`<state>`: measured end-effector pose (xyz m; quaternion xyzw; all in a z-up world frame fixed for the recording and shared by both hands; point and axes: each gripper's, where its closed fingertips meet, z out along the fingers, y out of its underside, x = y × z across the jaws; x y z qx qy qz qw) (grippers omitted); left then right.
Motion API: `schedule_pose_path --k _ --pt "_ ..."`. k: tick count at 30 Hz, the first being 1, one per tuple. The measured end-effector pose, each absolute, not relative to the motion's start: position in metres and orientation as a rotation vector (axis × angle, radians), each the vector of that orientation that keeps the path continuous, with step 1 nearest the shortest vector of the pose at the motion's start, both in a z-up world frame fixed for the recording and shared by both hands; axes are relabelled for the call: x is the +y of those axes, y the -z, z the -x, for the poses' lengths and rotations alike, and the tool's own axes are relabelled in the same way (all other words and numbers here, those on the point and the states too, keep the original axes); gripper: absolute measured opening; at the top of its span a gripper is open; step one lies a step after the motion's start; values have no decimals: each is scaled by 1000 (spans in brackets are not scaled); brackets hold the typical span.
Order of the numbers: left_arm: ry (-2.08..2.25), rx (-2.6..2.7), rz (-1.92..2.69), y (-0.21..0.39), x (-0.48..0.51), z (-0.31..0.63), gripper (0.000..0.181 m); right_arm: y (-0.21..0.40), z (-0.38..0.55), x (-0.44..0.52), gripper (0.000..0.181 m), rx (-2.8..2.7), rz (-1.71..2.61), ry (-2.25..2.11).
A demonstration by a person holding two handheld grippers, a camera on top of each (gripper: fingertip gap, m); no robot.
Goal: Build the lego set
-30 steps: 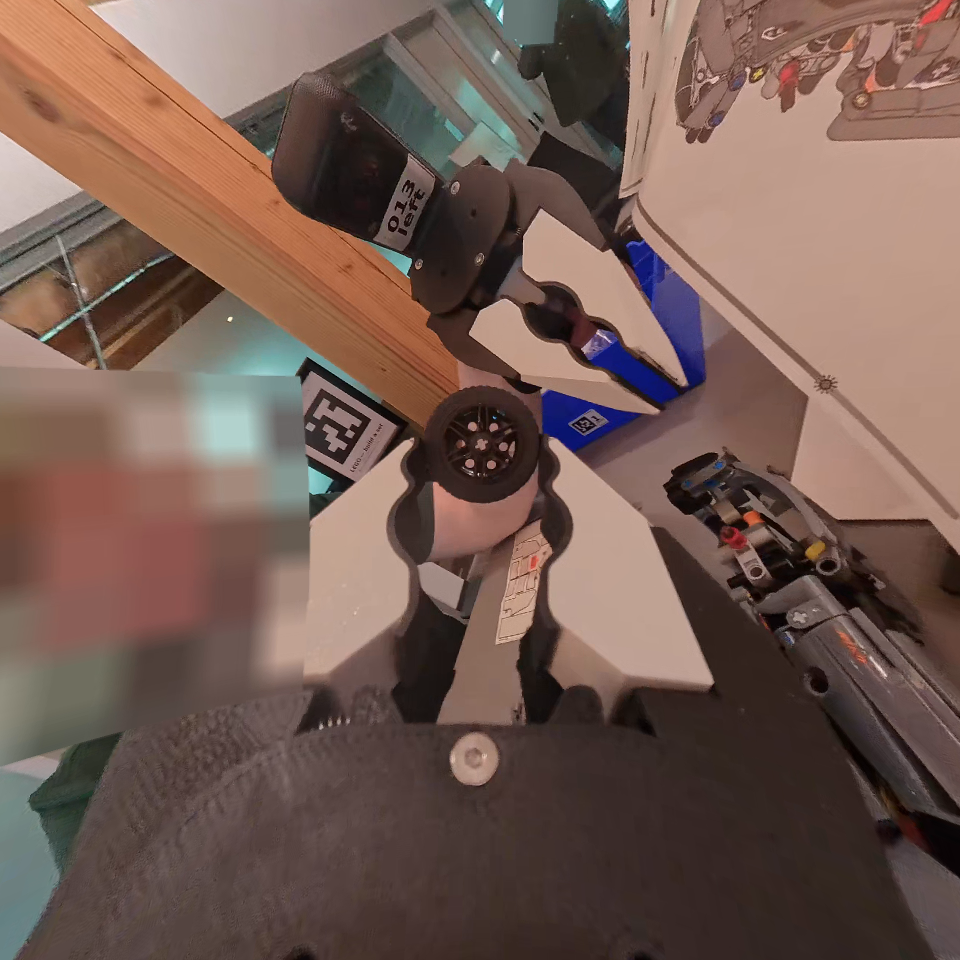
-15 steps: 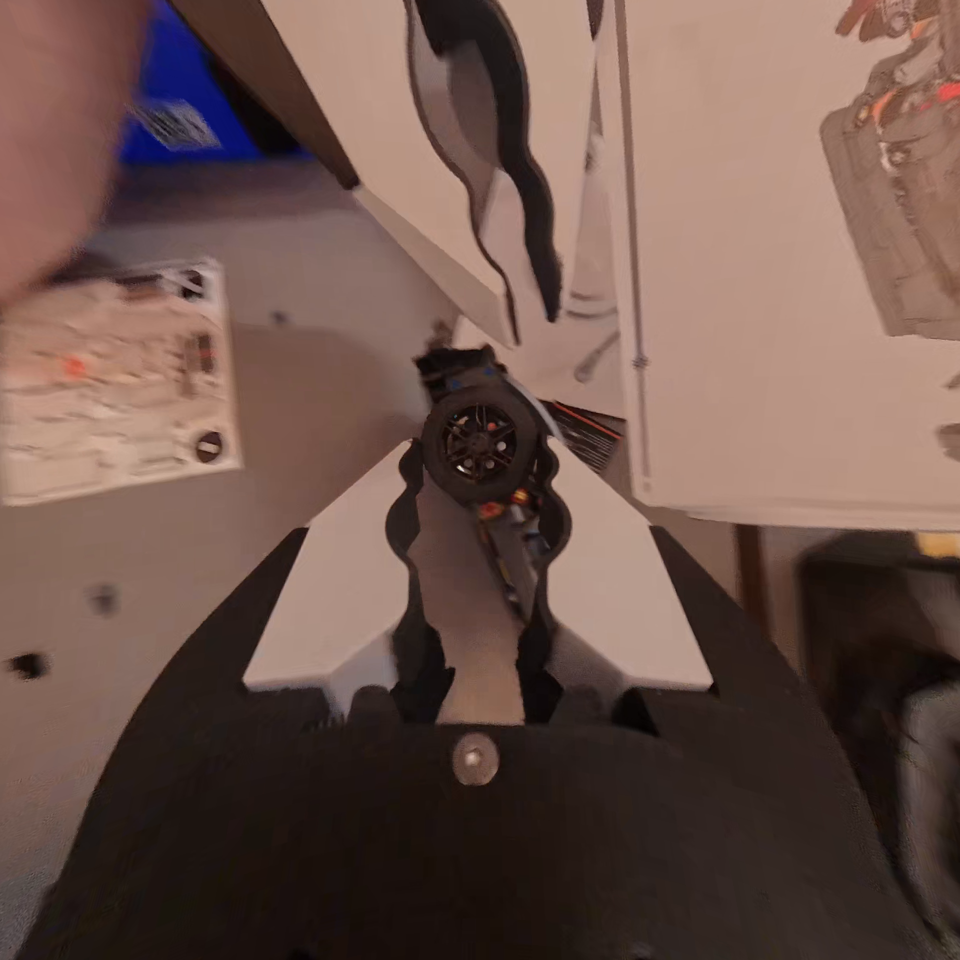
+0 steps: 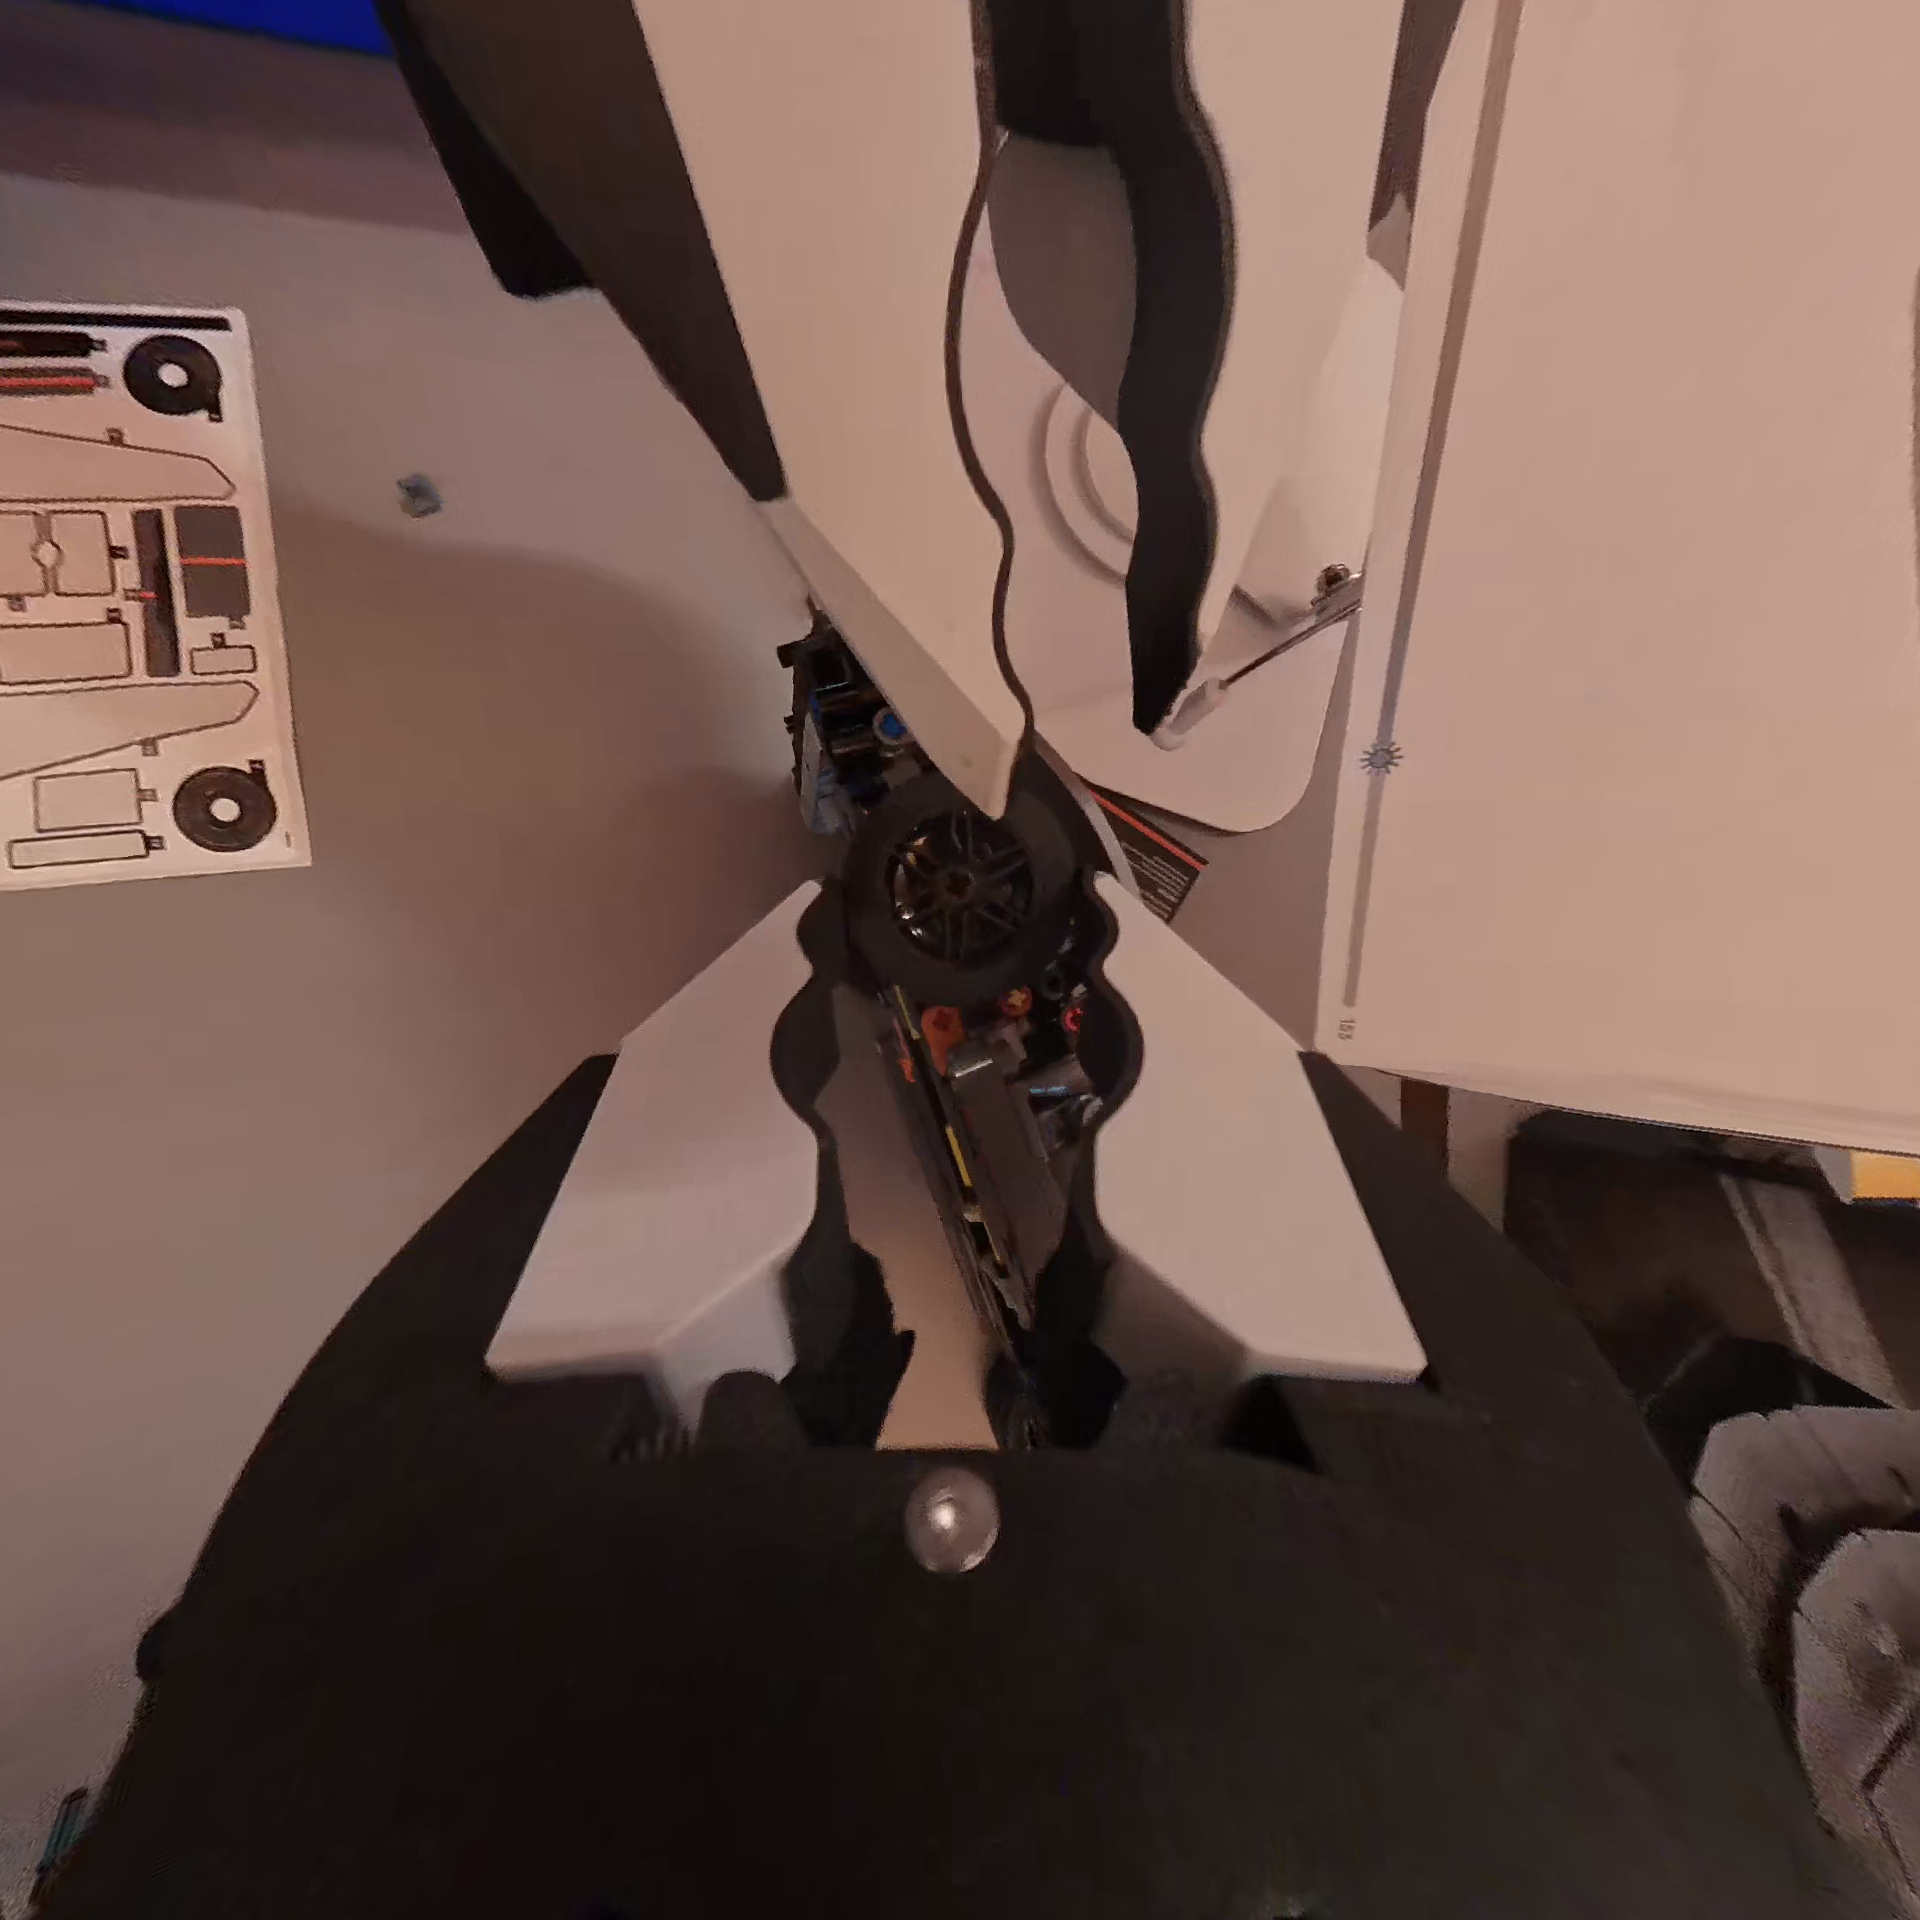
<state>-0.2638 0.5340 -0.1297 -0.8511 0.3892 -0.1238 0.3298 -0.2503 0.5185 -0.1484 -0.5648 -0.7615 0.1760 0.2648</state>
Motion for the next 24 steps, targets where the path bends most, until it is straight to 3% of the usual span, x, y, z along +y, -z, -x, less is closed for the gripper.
schedule_pose_path --k 24 --pt "247 1065 2275 147 536 258 10 149 244 521 40 -2050 1649 -509"
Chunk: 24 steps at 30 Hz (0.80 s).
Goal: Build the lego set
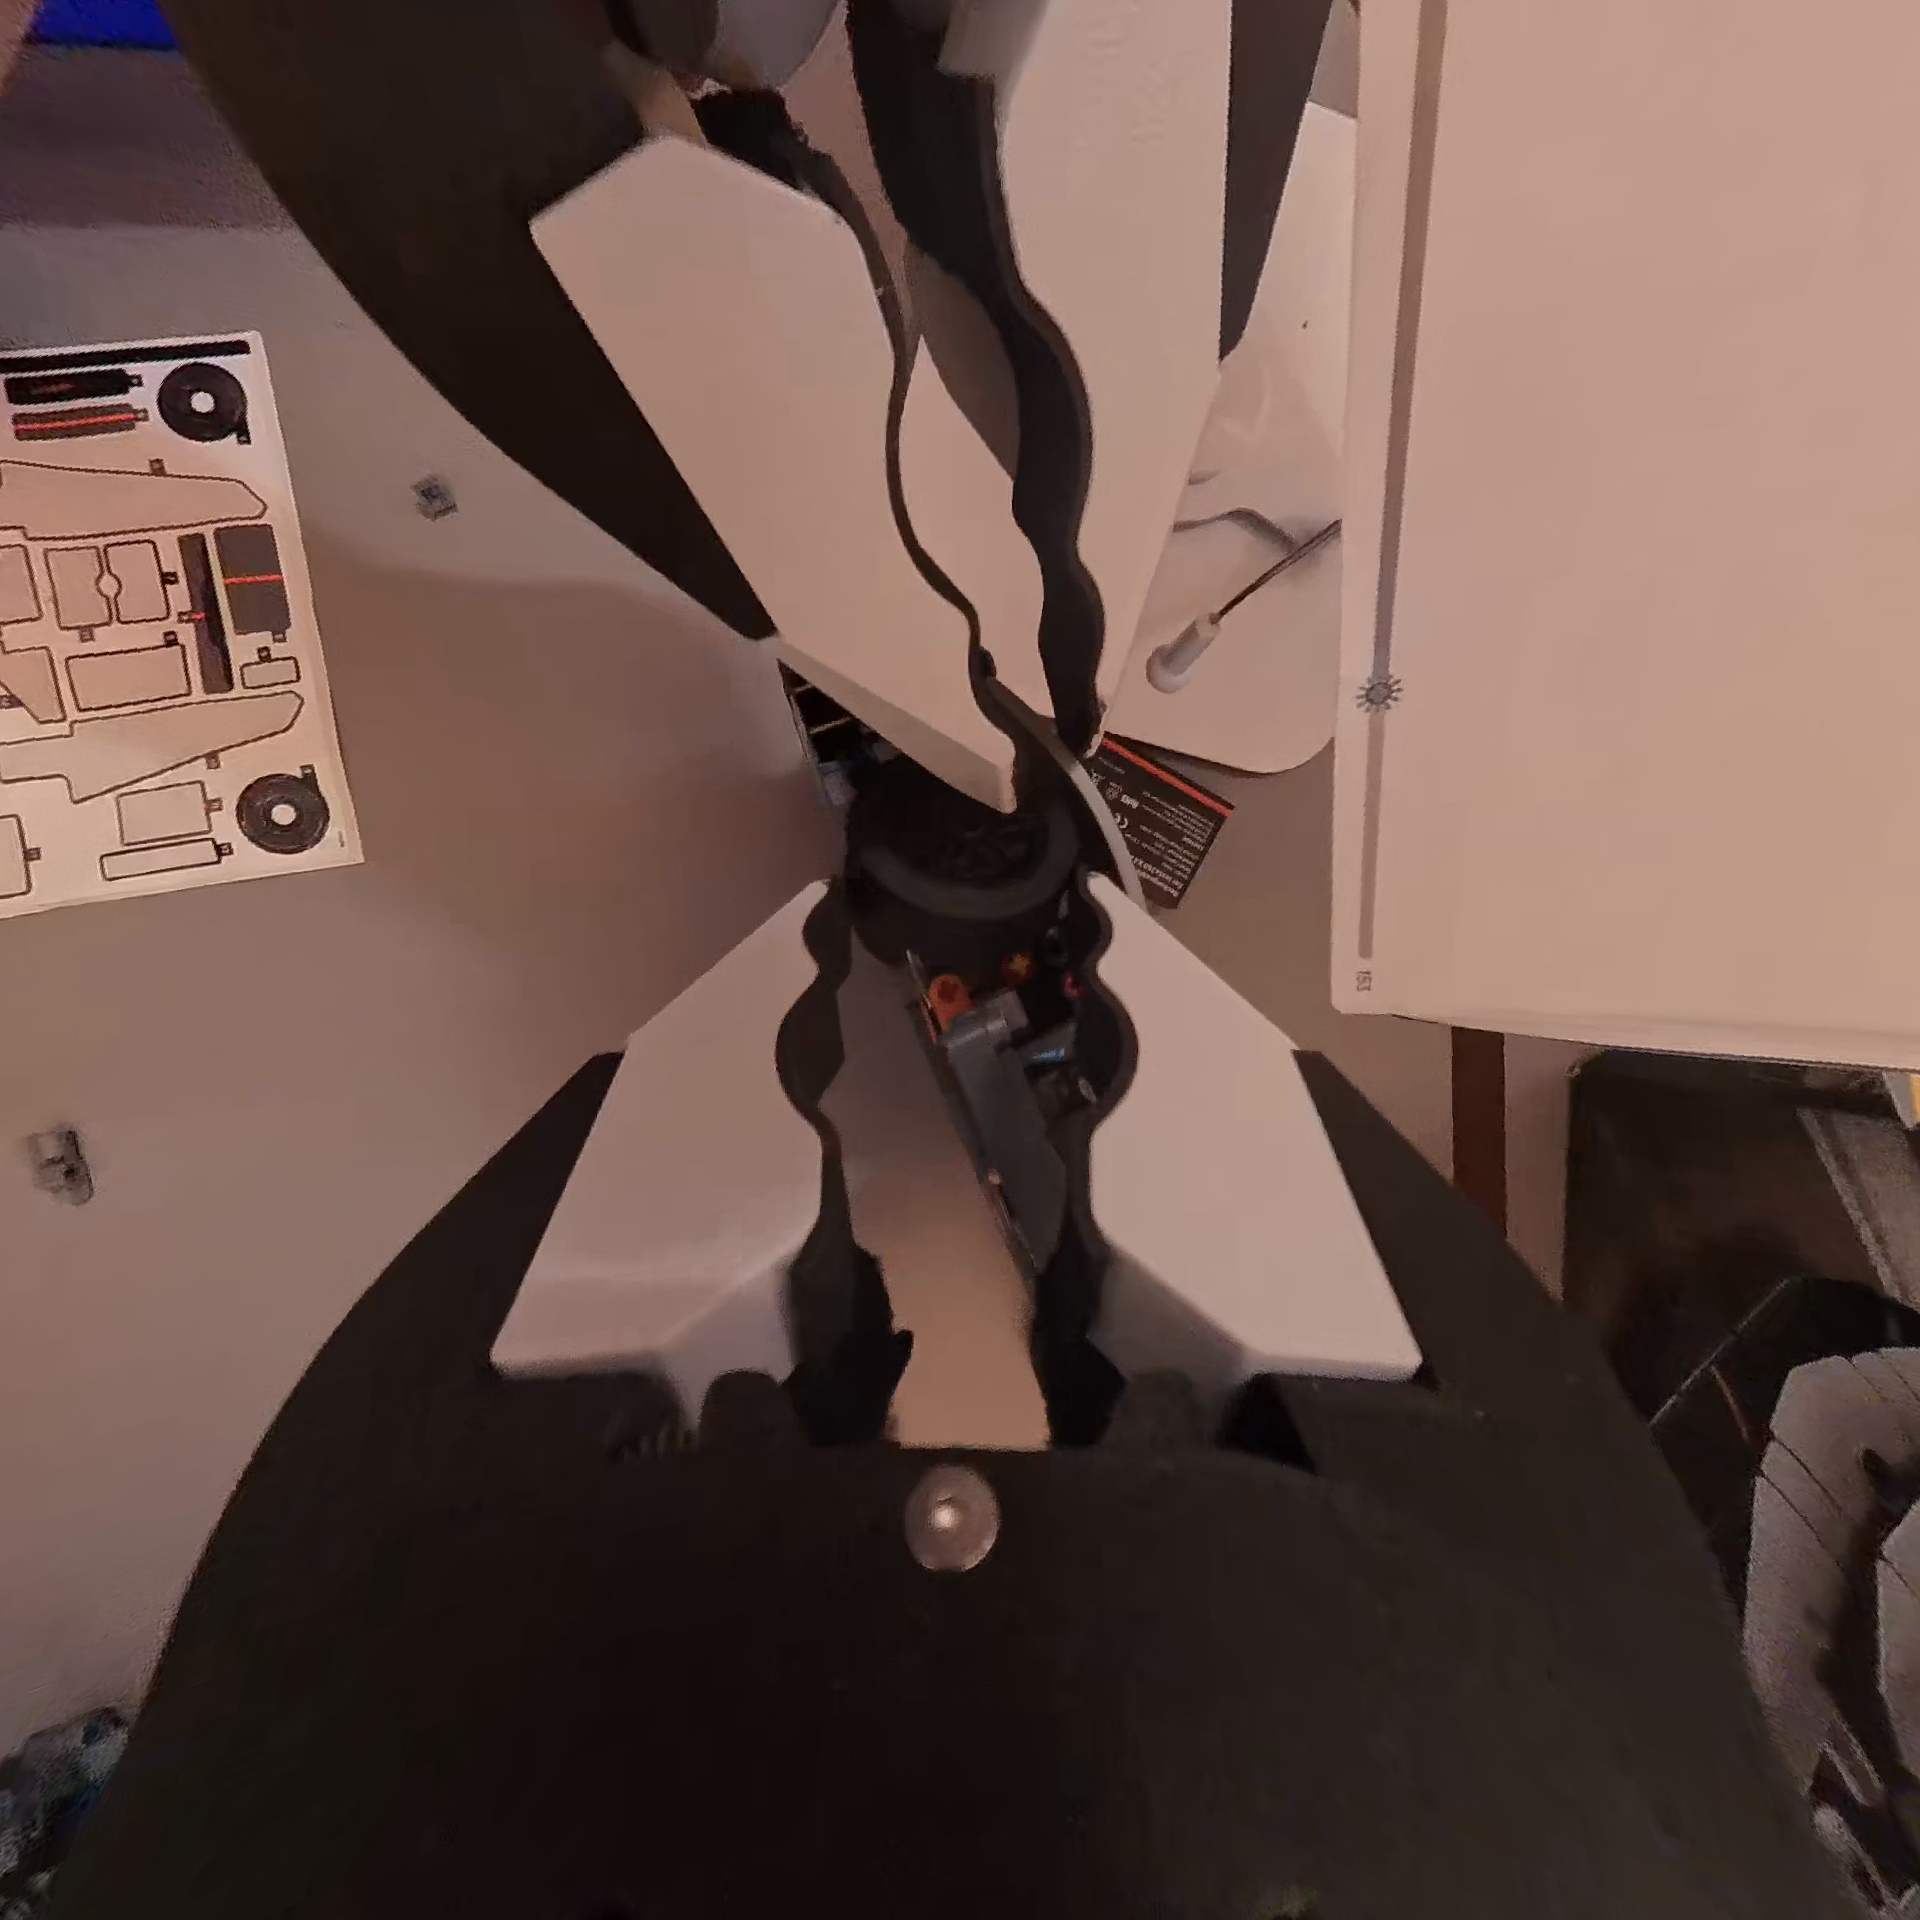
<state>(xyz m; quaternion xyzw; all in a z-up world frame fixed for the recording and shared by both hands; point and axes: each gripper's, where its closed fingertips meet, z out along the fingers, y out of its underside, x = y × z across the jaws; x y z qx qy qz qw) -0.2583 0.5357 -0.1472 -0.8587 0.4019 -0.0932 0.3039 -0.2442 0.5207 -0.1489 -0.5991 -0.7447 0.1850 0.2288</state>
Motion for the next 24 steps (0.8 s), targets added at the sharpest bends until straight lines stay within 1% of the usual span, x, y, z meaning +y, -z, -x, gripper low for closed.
schedule_pose_path --k 11,15,17,20,24 --pt "194 1087 2265 145 536 256 8 143 238 521 37 -2064 1624 -504" --pt "173 1092 2262 145 537 254 9 132 240 513 39 -2045 1588 -584" --pt "165 1092 2263 145 537 253 9 137 240 512 29 -2063 1599 -557" --pt "170 1090 2258 145 537 252 9 142 241 511 25 -2070 1609 -567" --pt "150 1087 2252 143 538 253 9 144 240 512 25 -2066 1609 -566"
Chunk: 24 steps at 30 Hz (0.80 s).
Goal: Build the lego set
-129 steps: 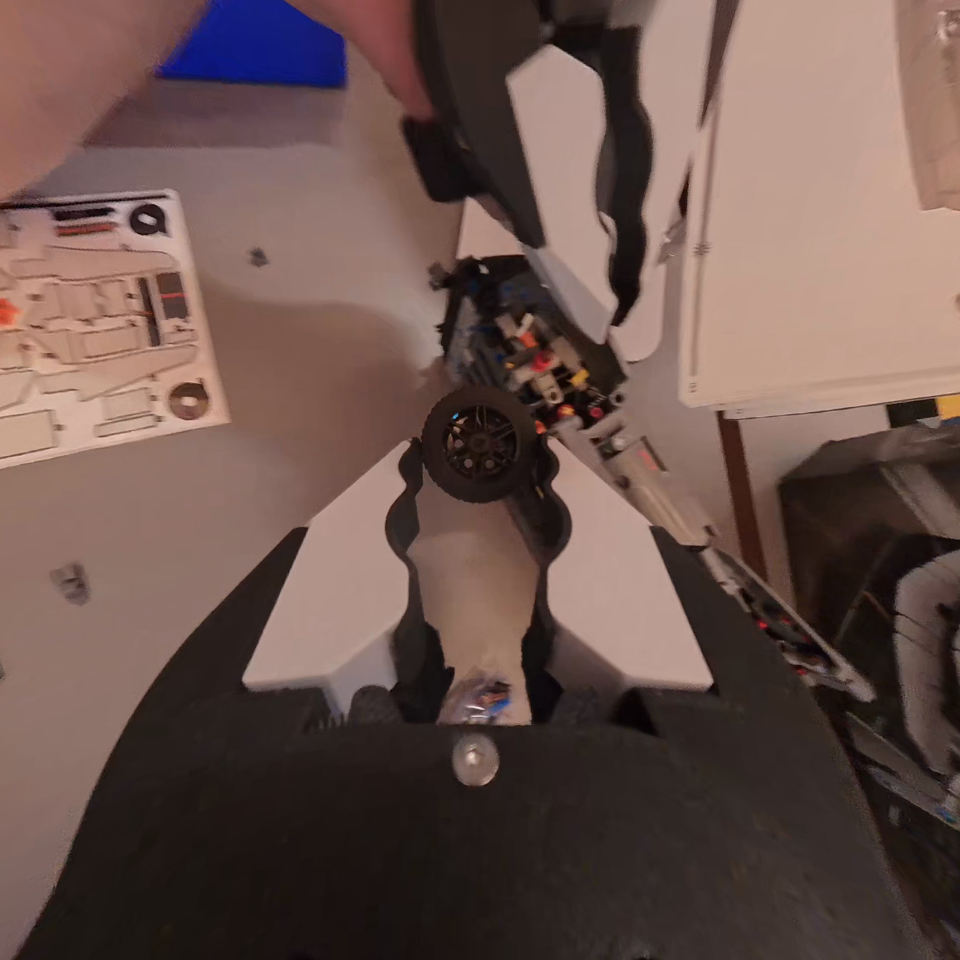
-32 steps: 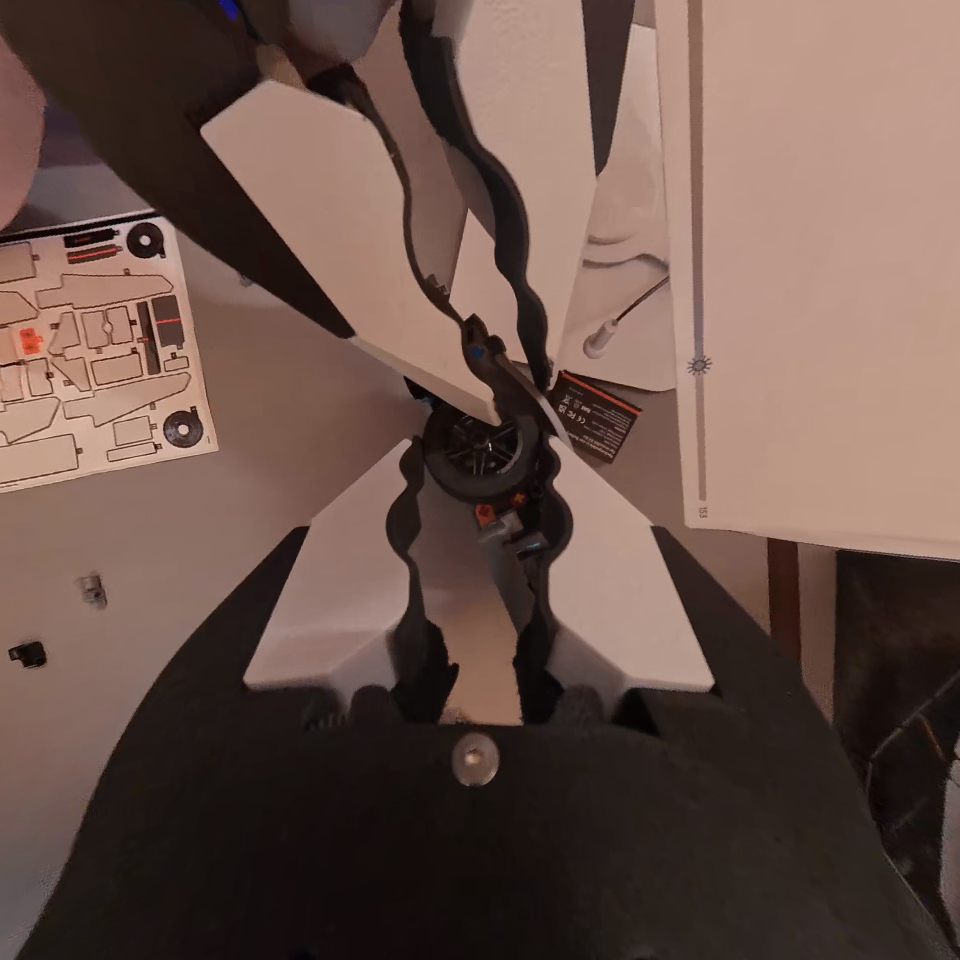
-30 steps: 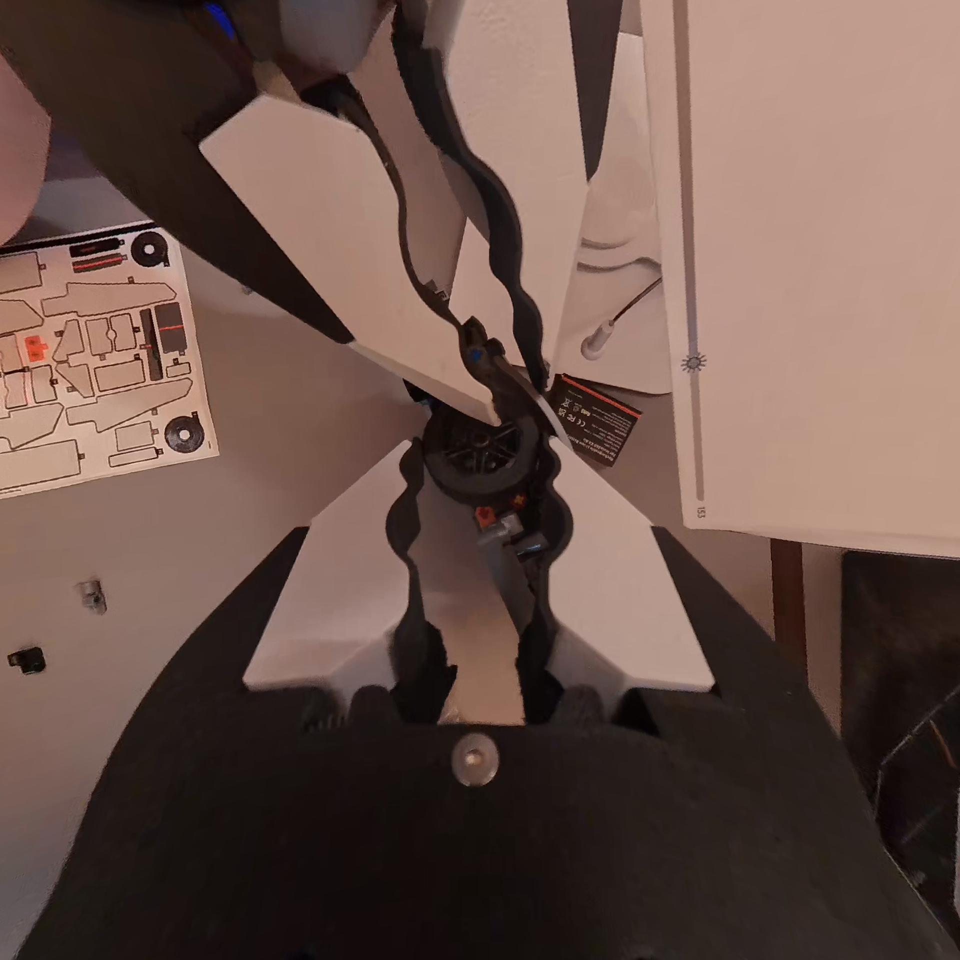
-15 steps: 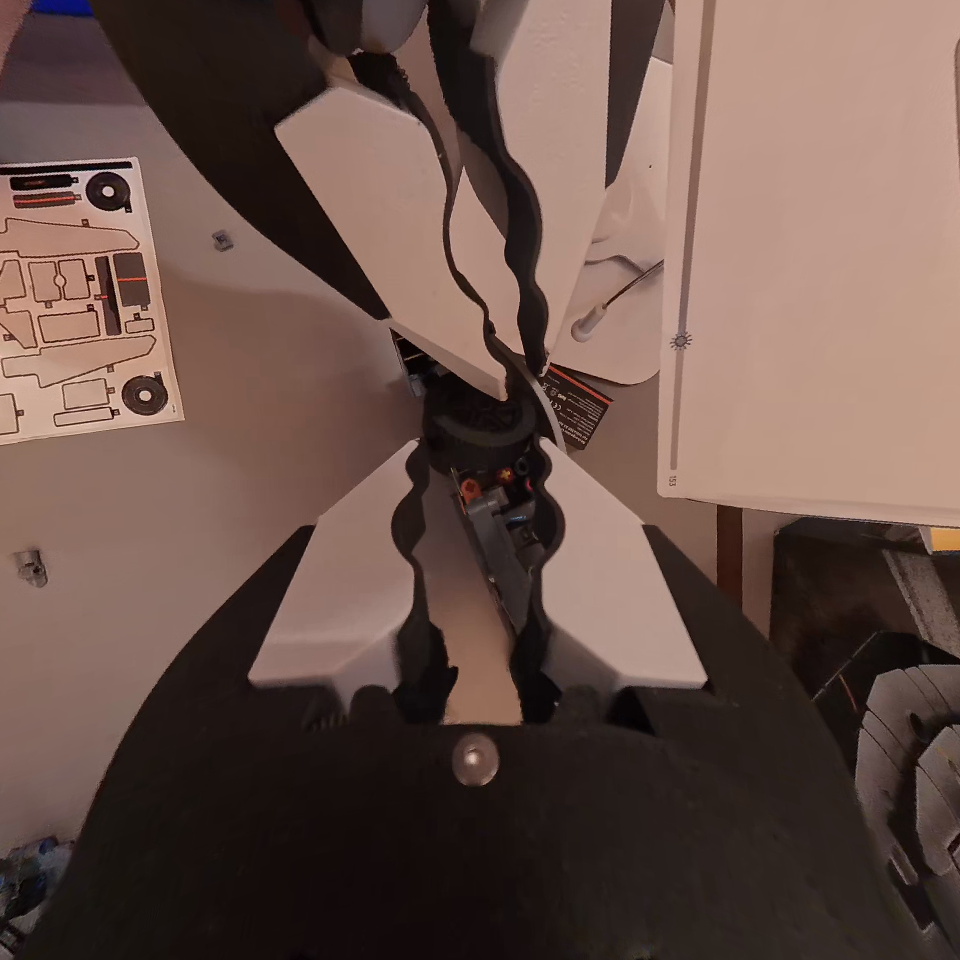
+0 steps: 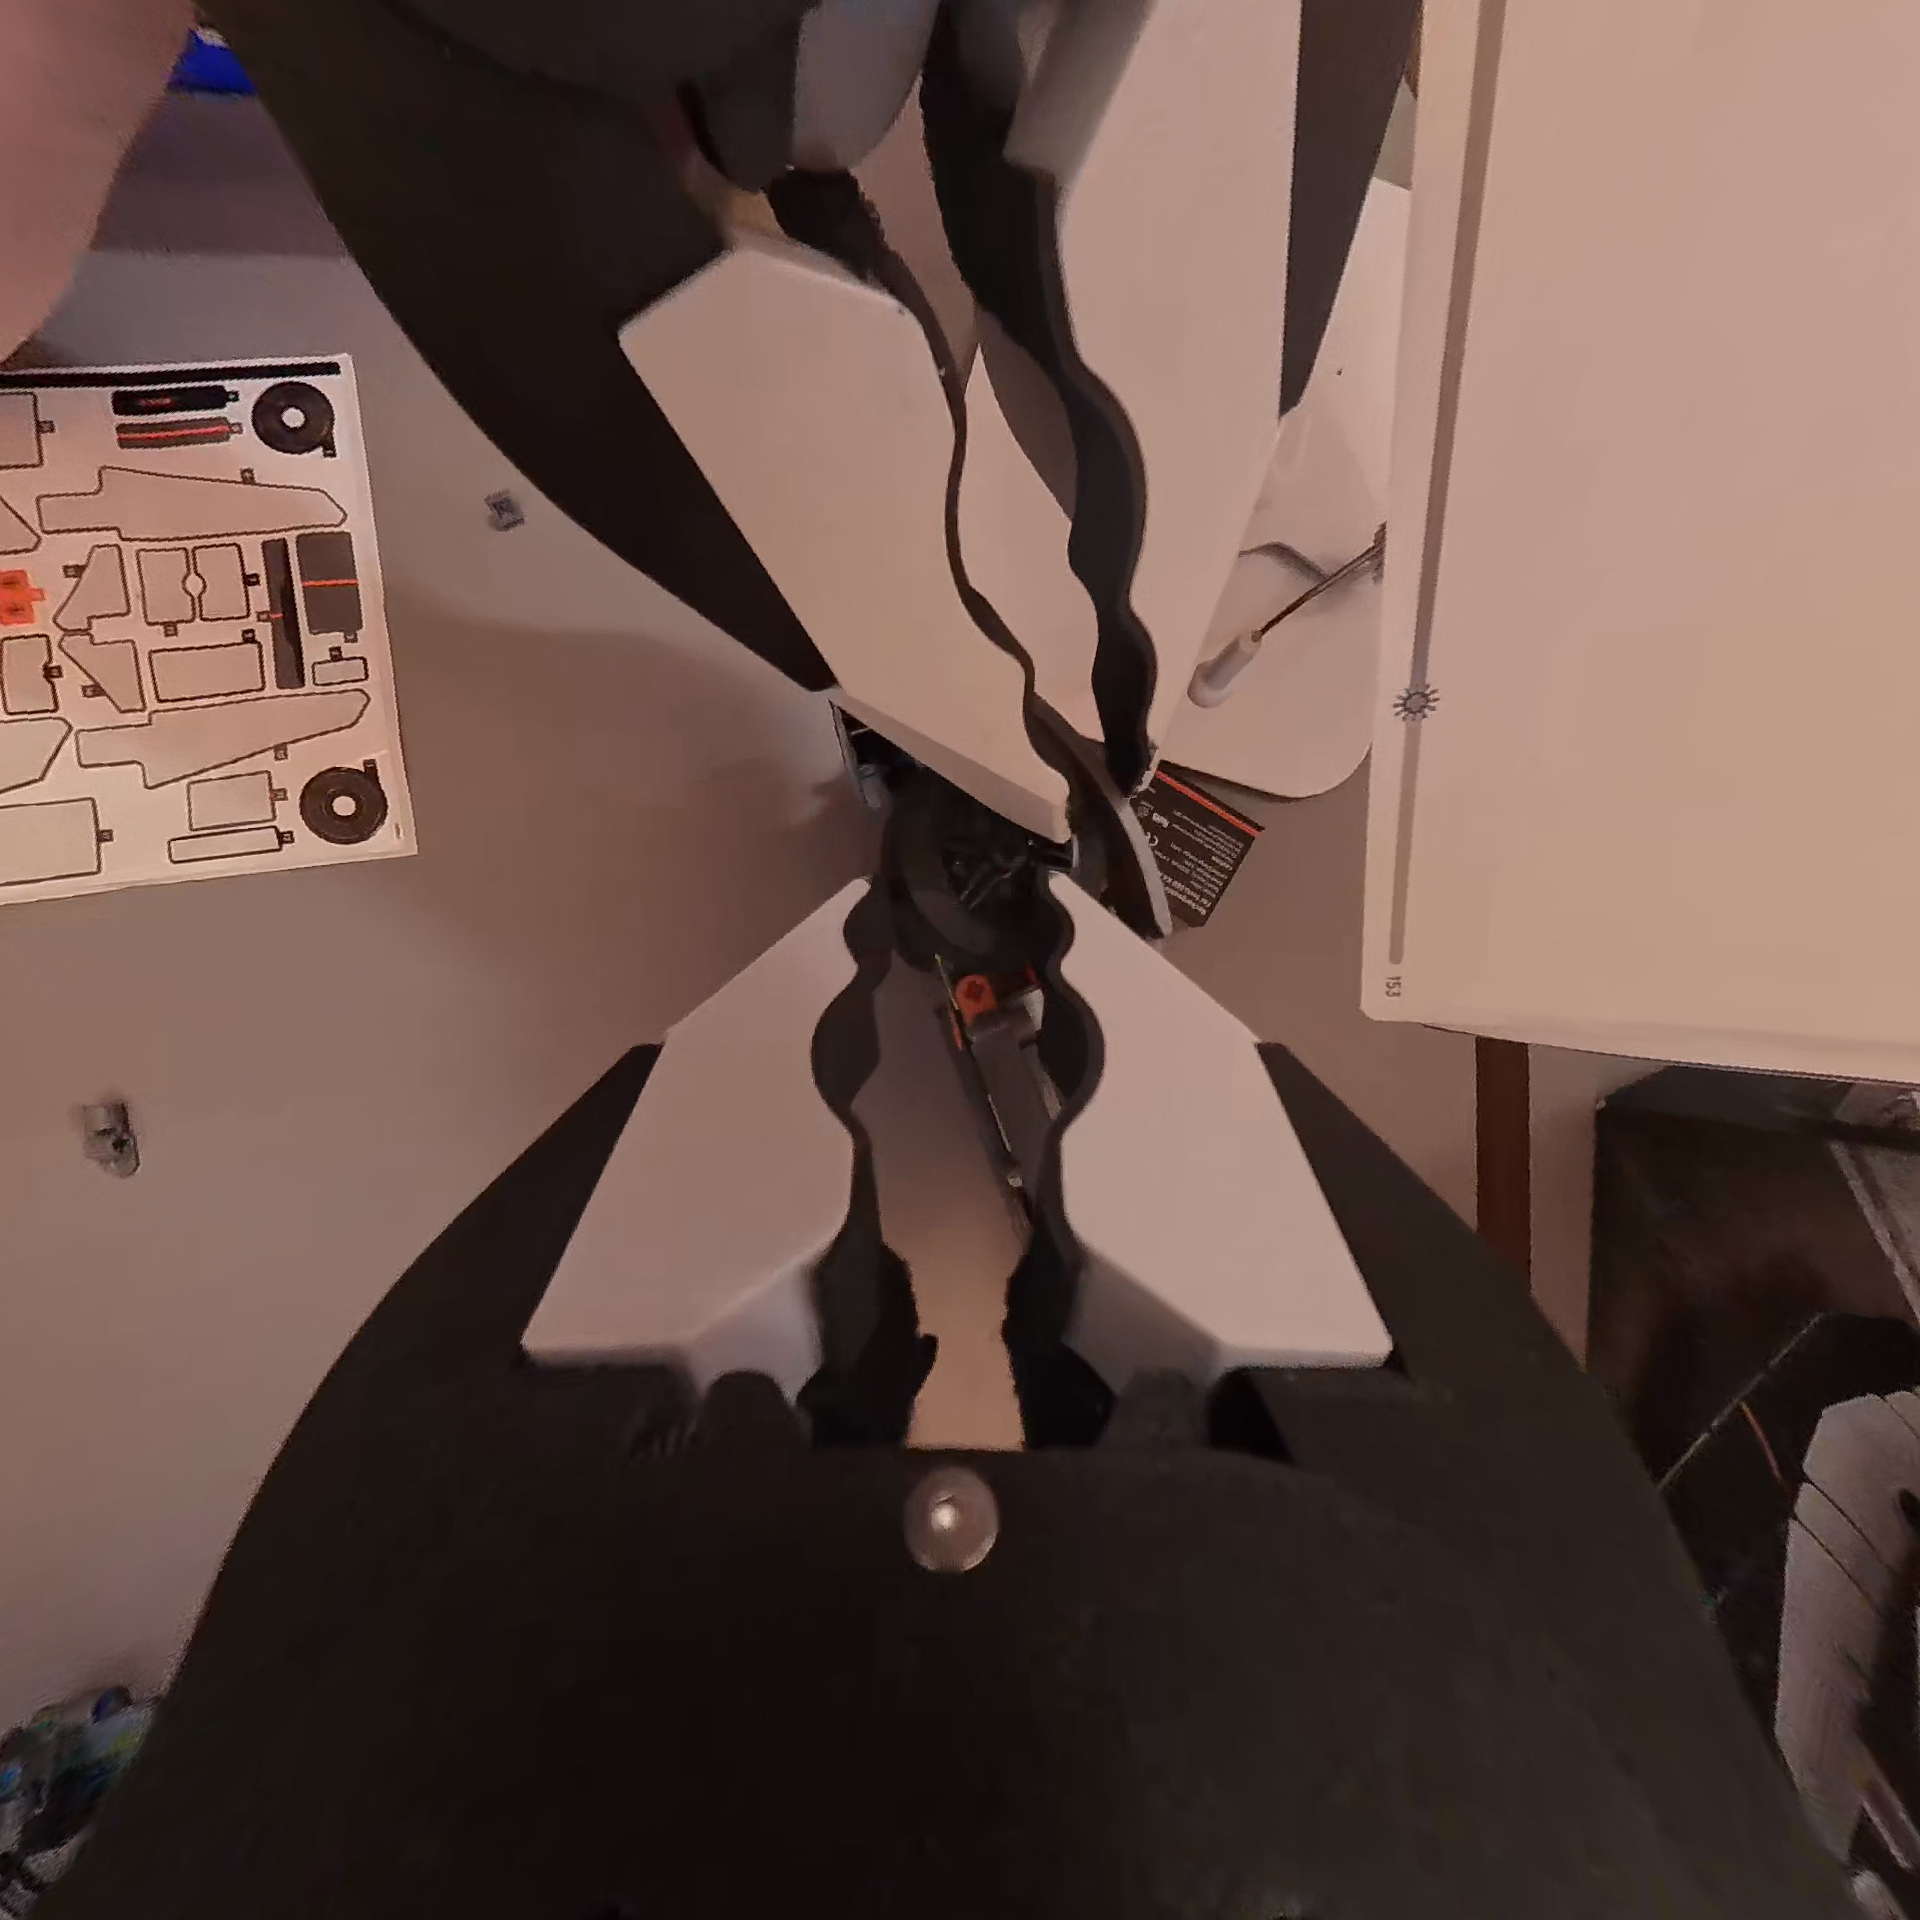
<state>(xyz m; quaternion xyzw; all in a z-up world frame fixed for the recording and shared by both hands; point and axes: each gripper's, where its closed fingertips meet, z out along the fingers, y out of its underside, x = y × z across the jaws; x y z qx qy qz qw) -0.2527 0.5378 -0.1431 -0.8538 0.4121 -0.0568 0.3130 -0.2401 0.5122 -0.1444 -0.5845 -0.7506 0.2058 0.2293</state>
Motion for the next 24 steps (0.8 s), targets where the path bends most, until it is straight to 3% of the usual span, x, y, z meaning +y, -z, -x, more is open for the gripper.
schedule_pose_path --k 24 --pt "253 1099 2261 142 527 258 13 145 240 509 24 -2072 1520 -484"
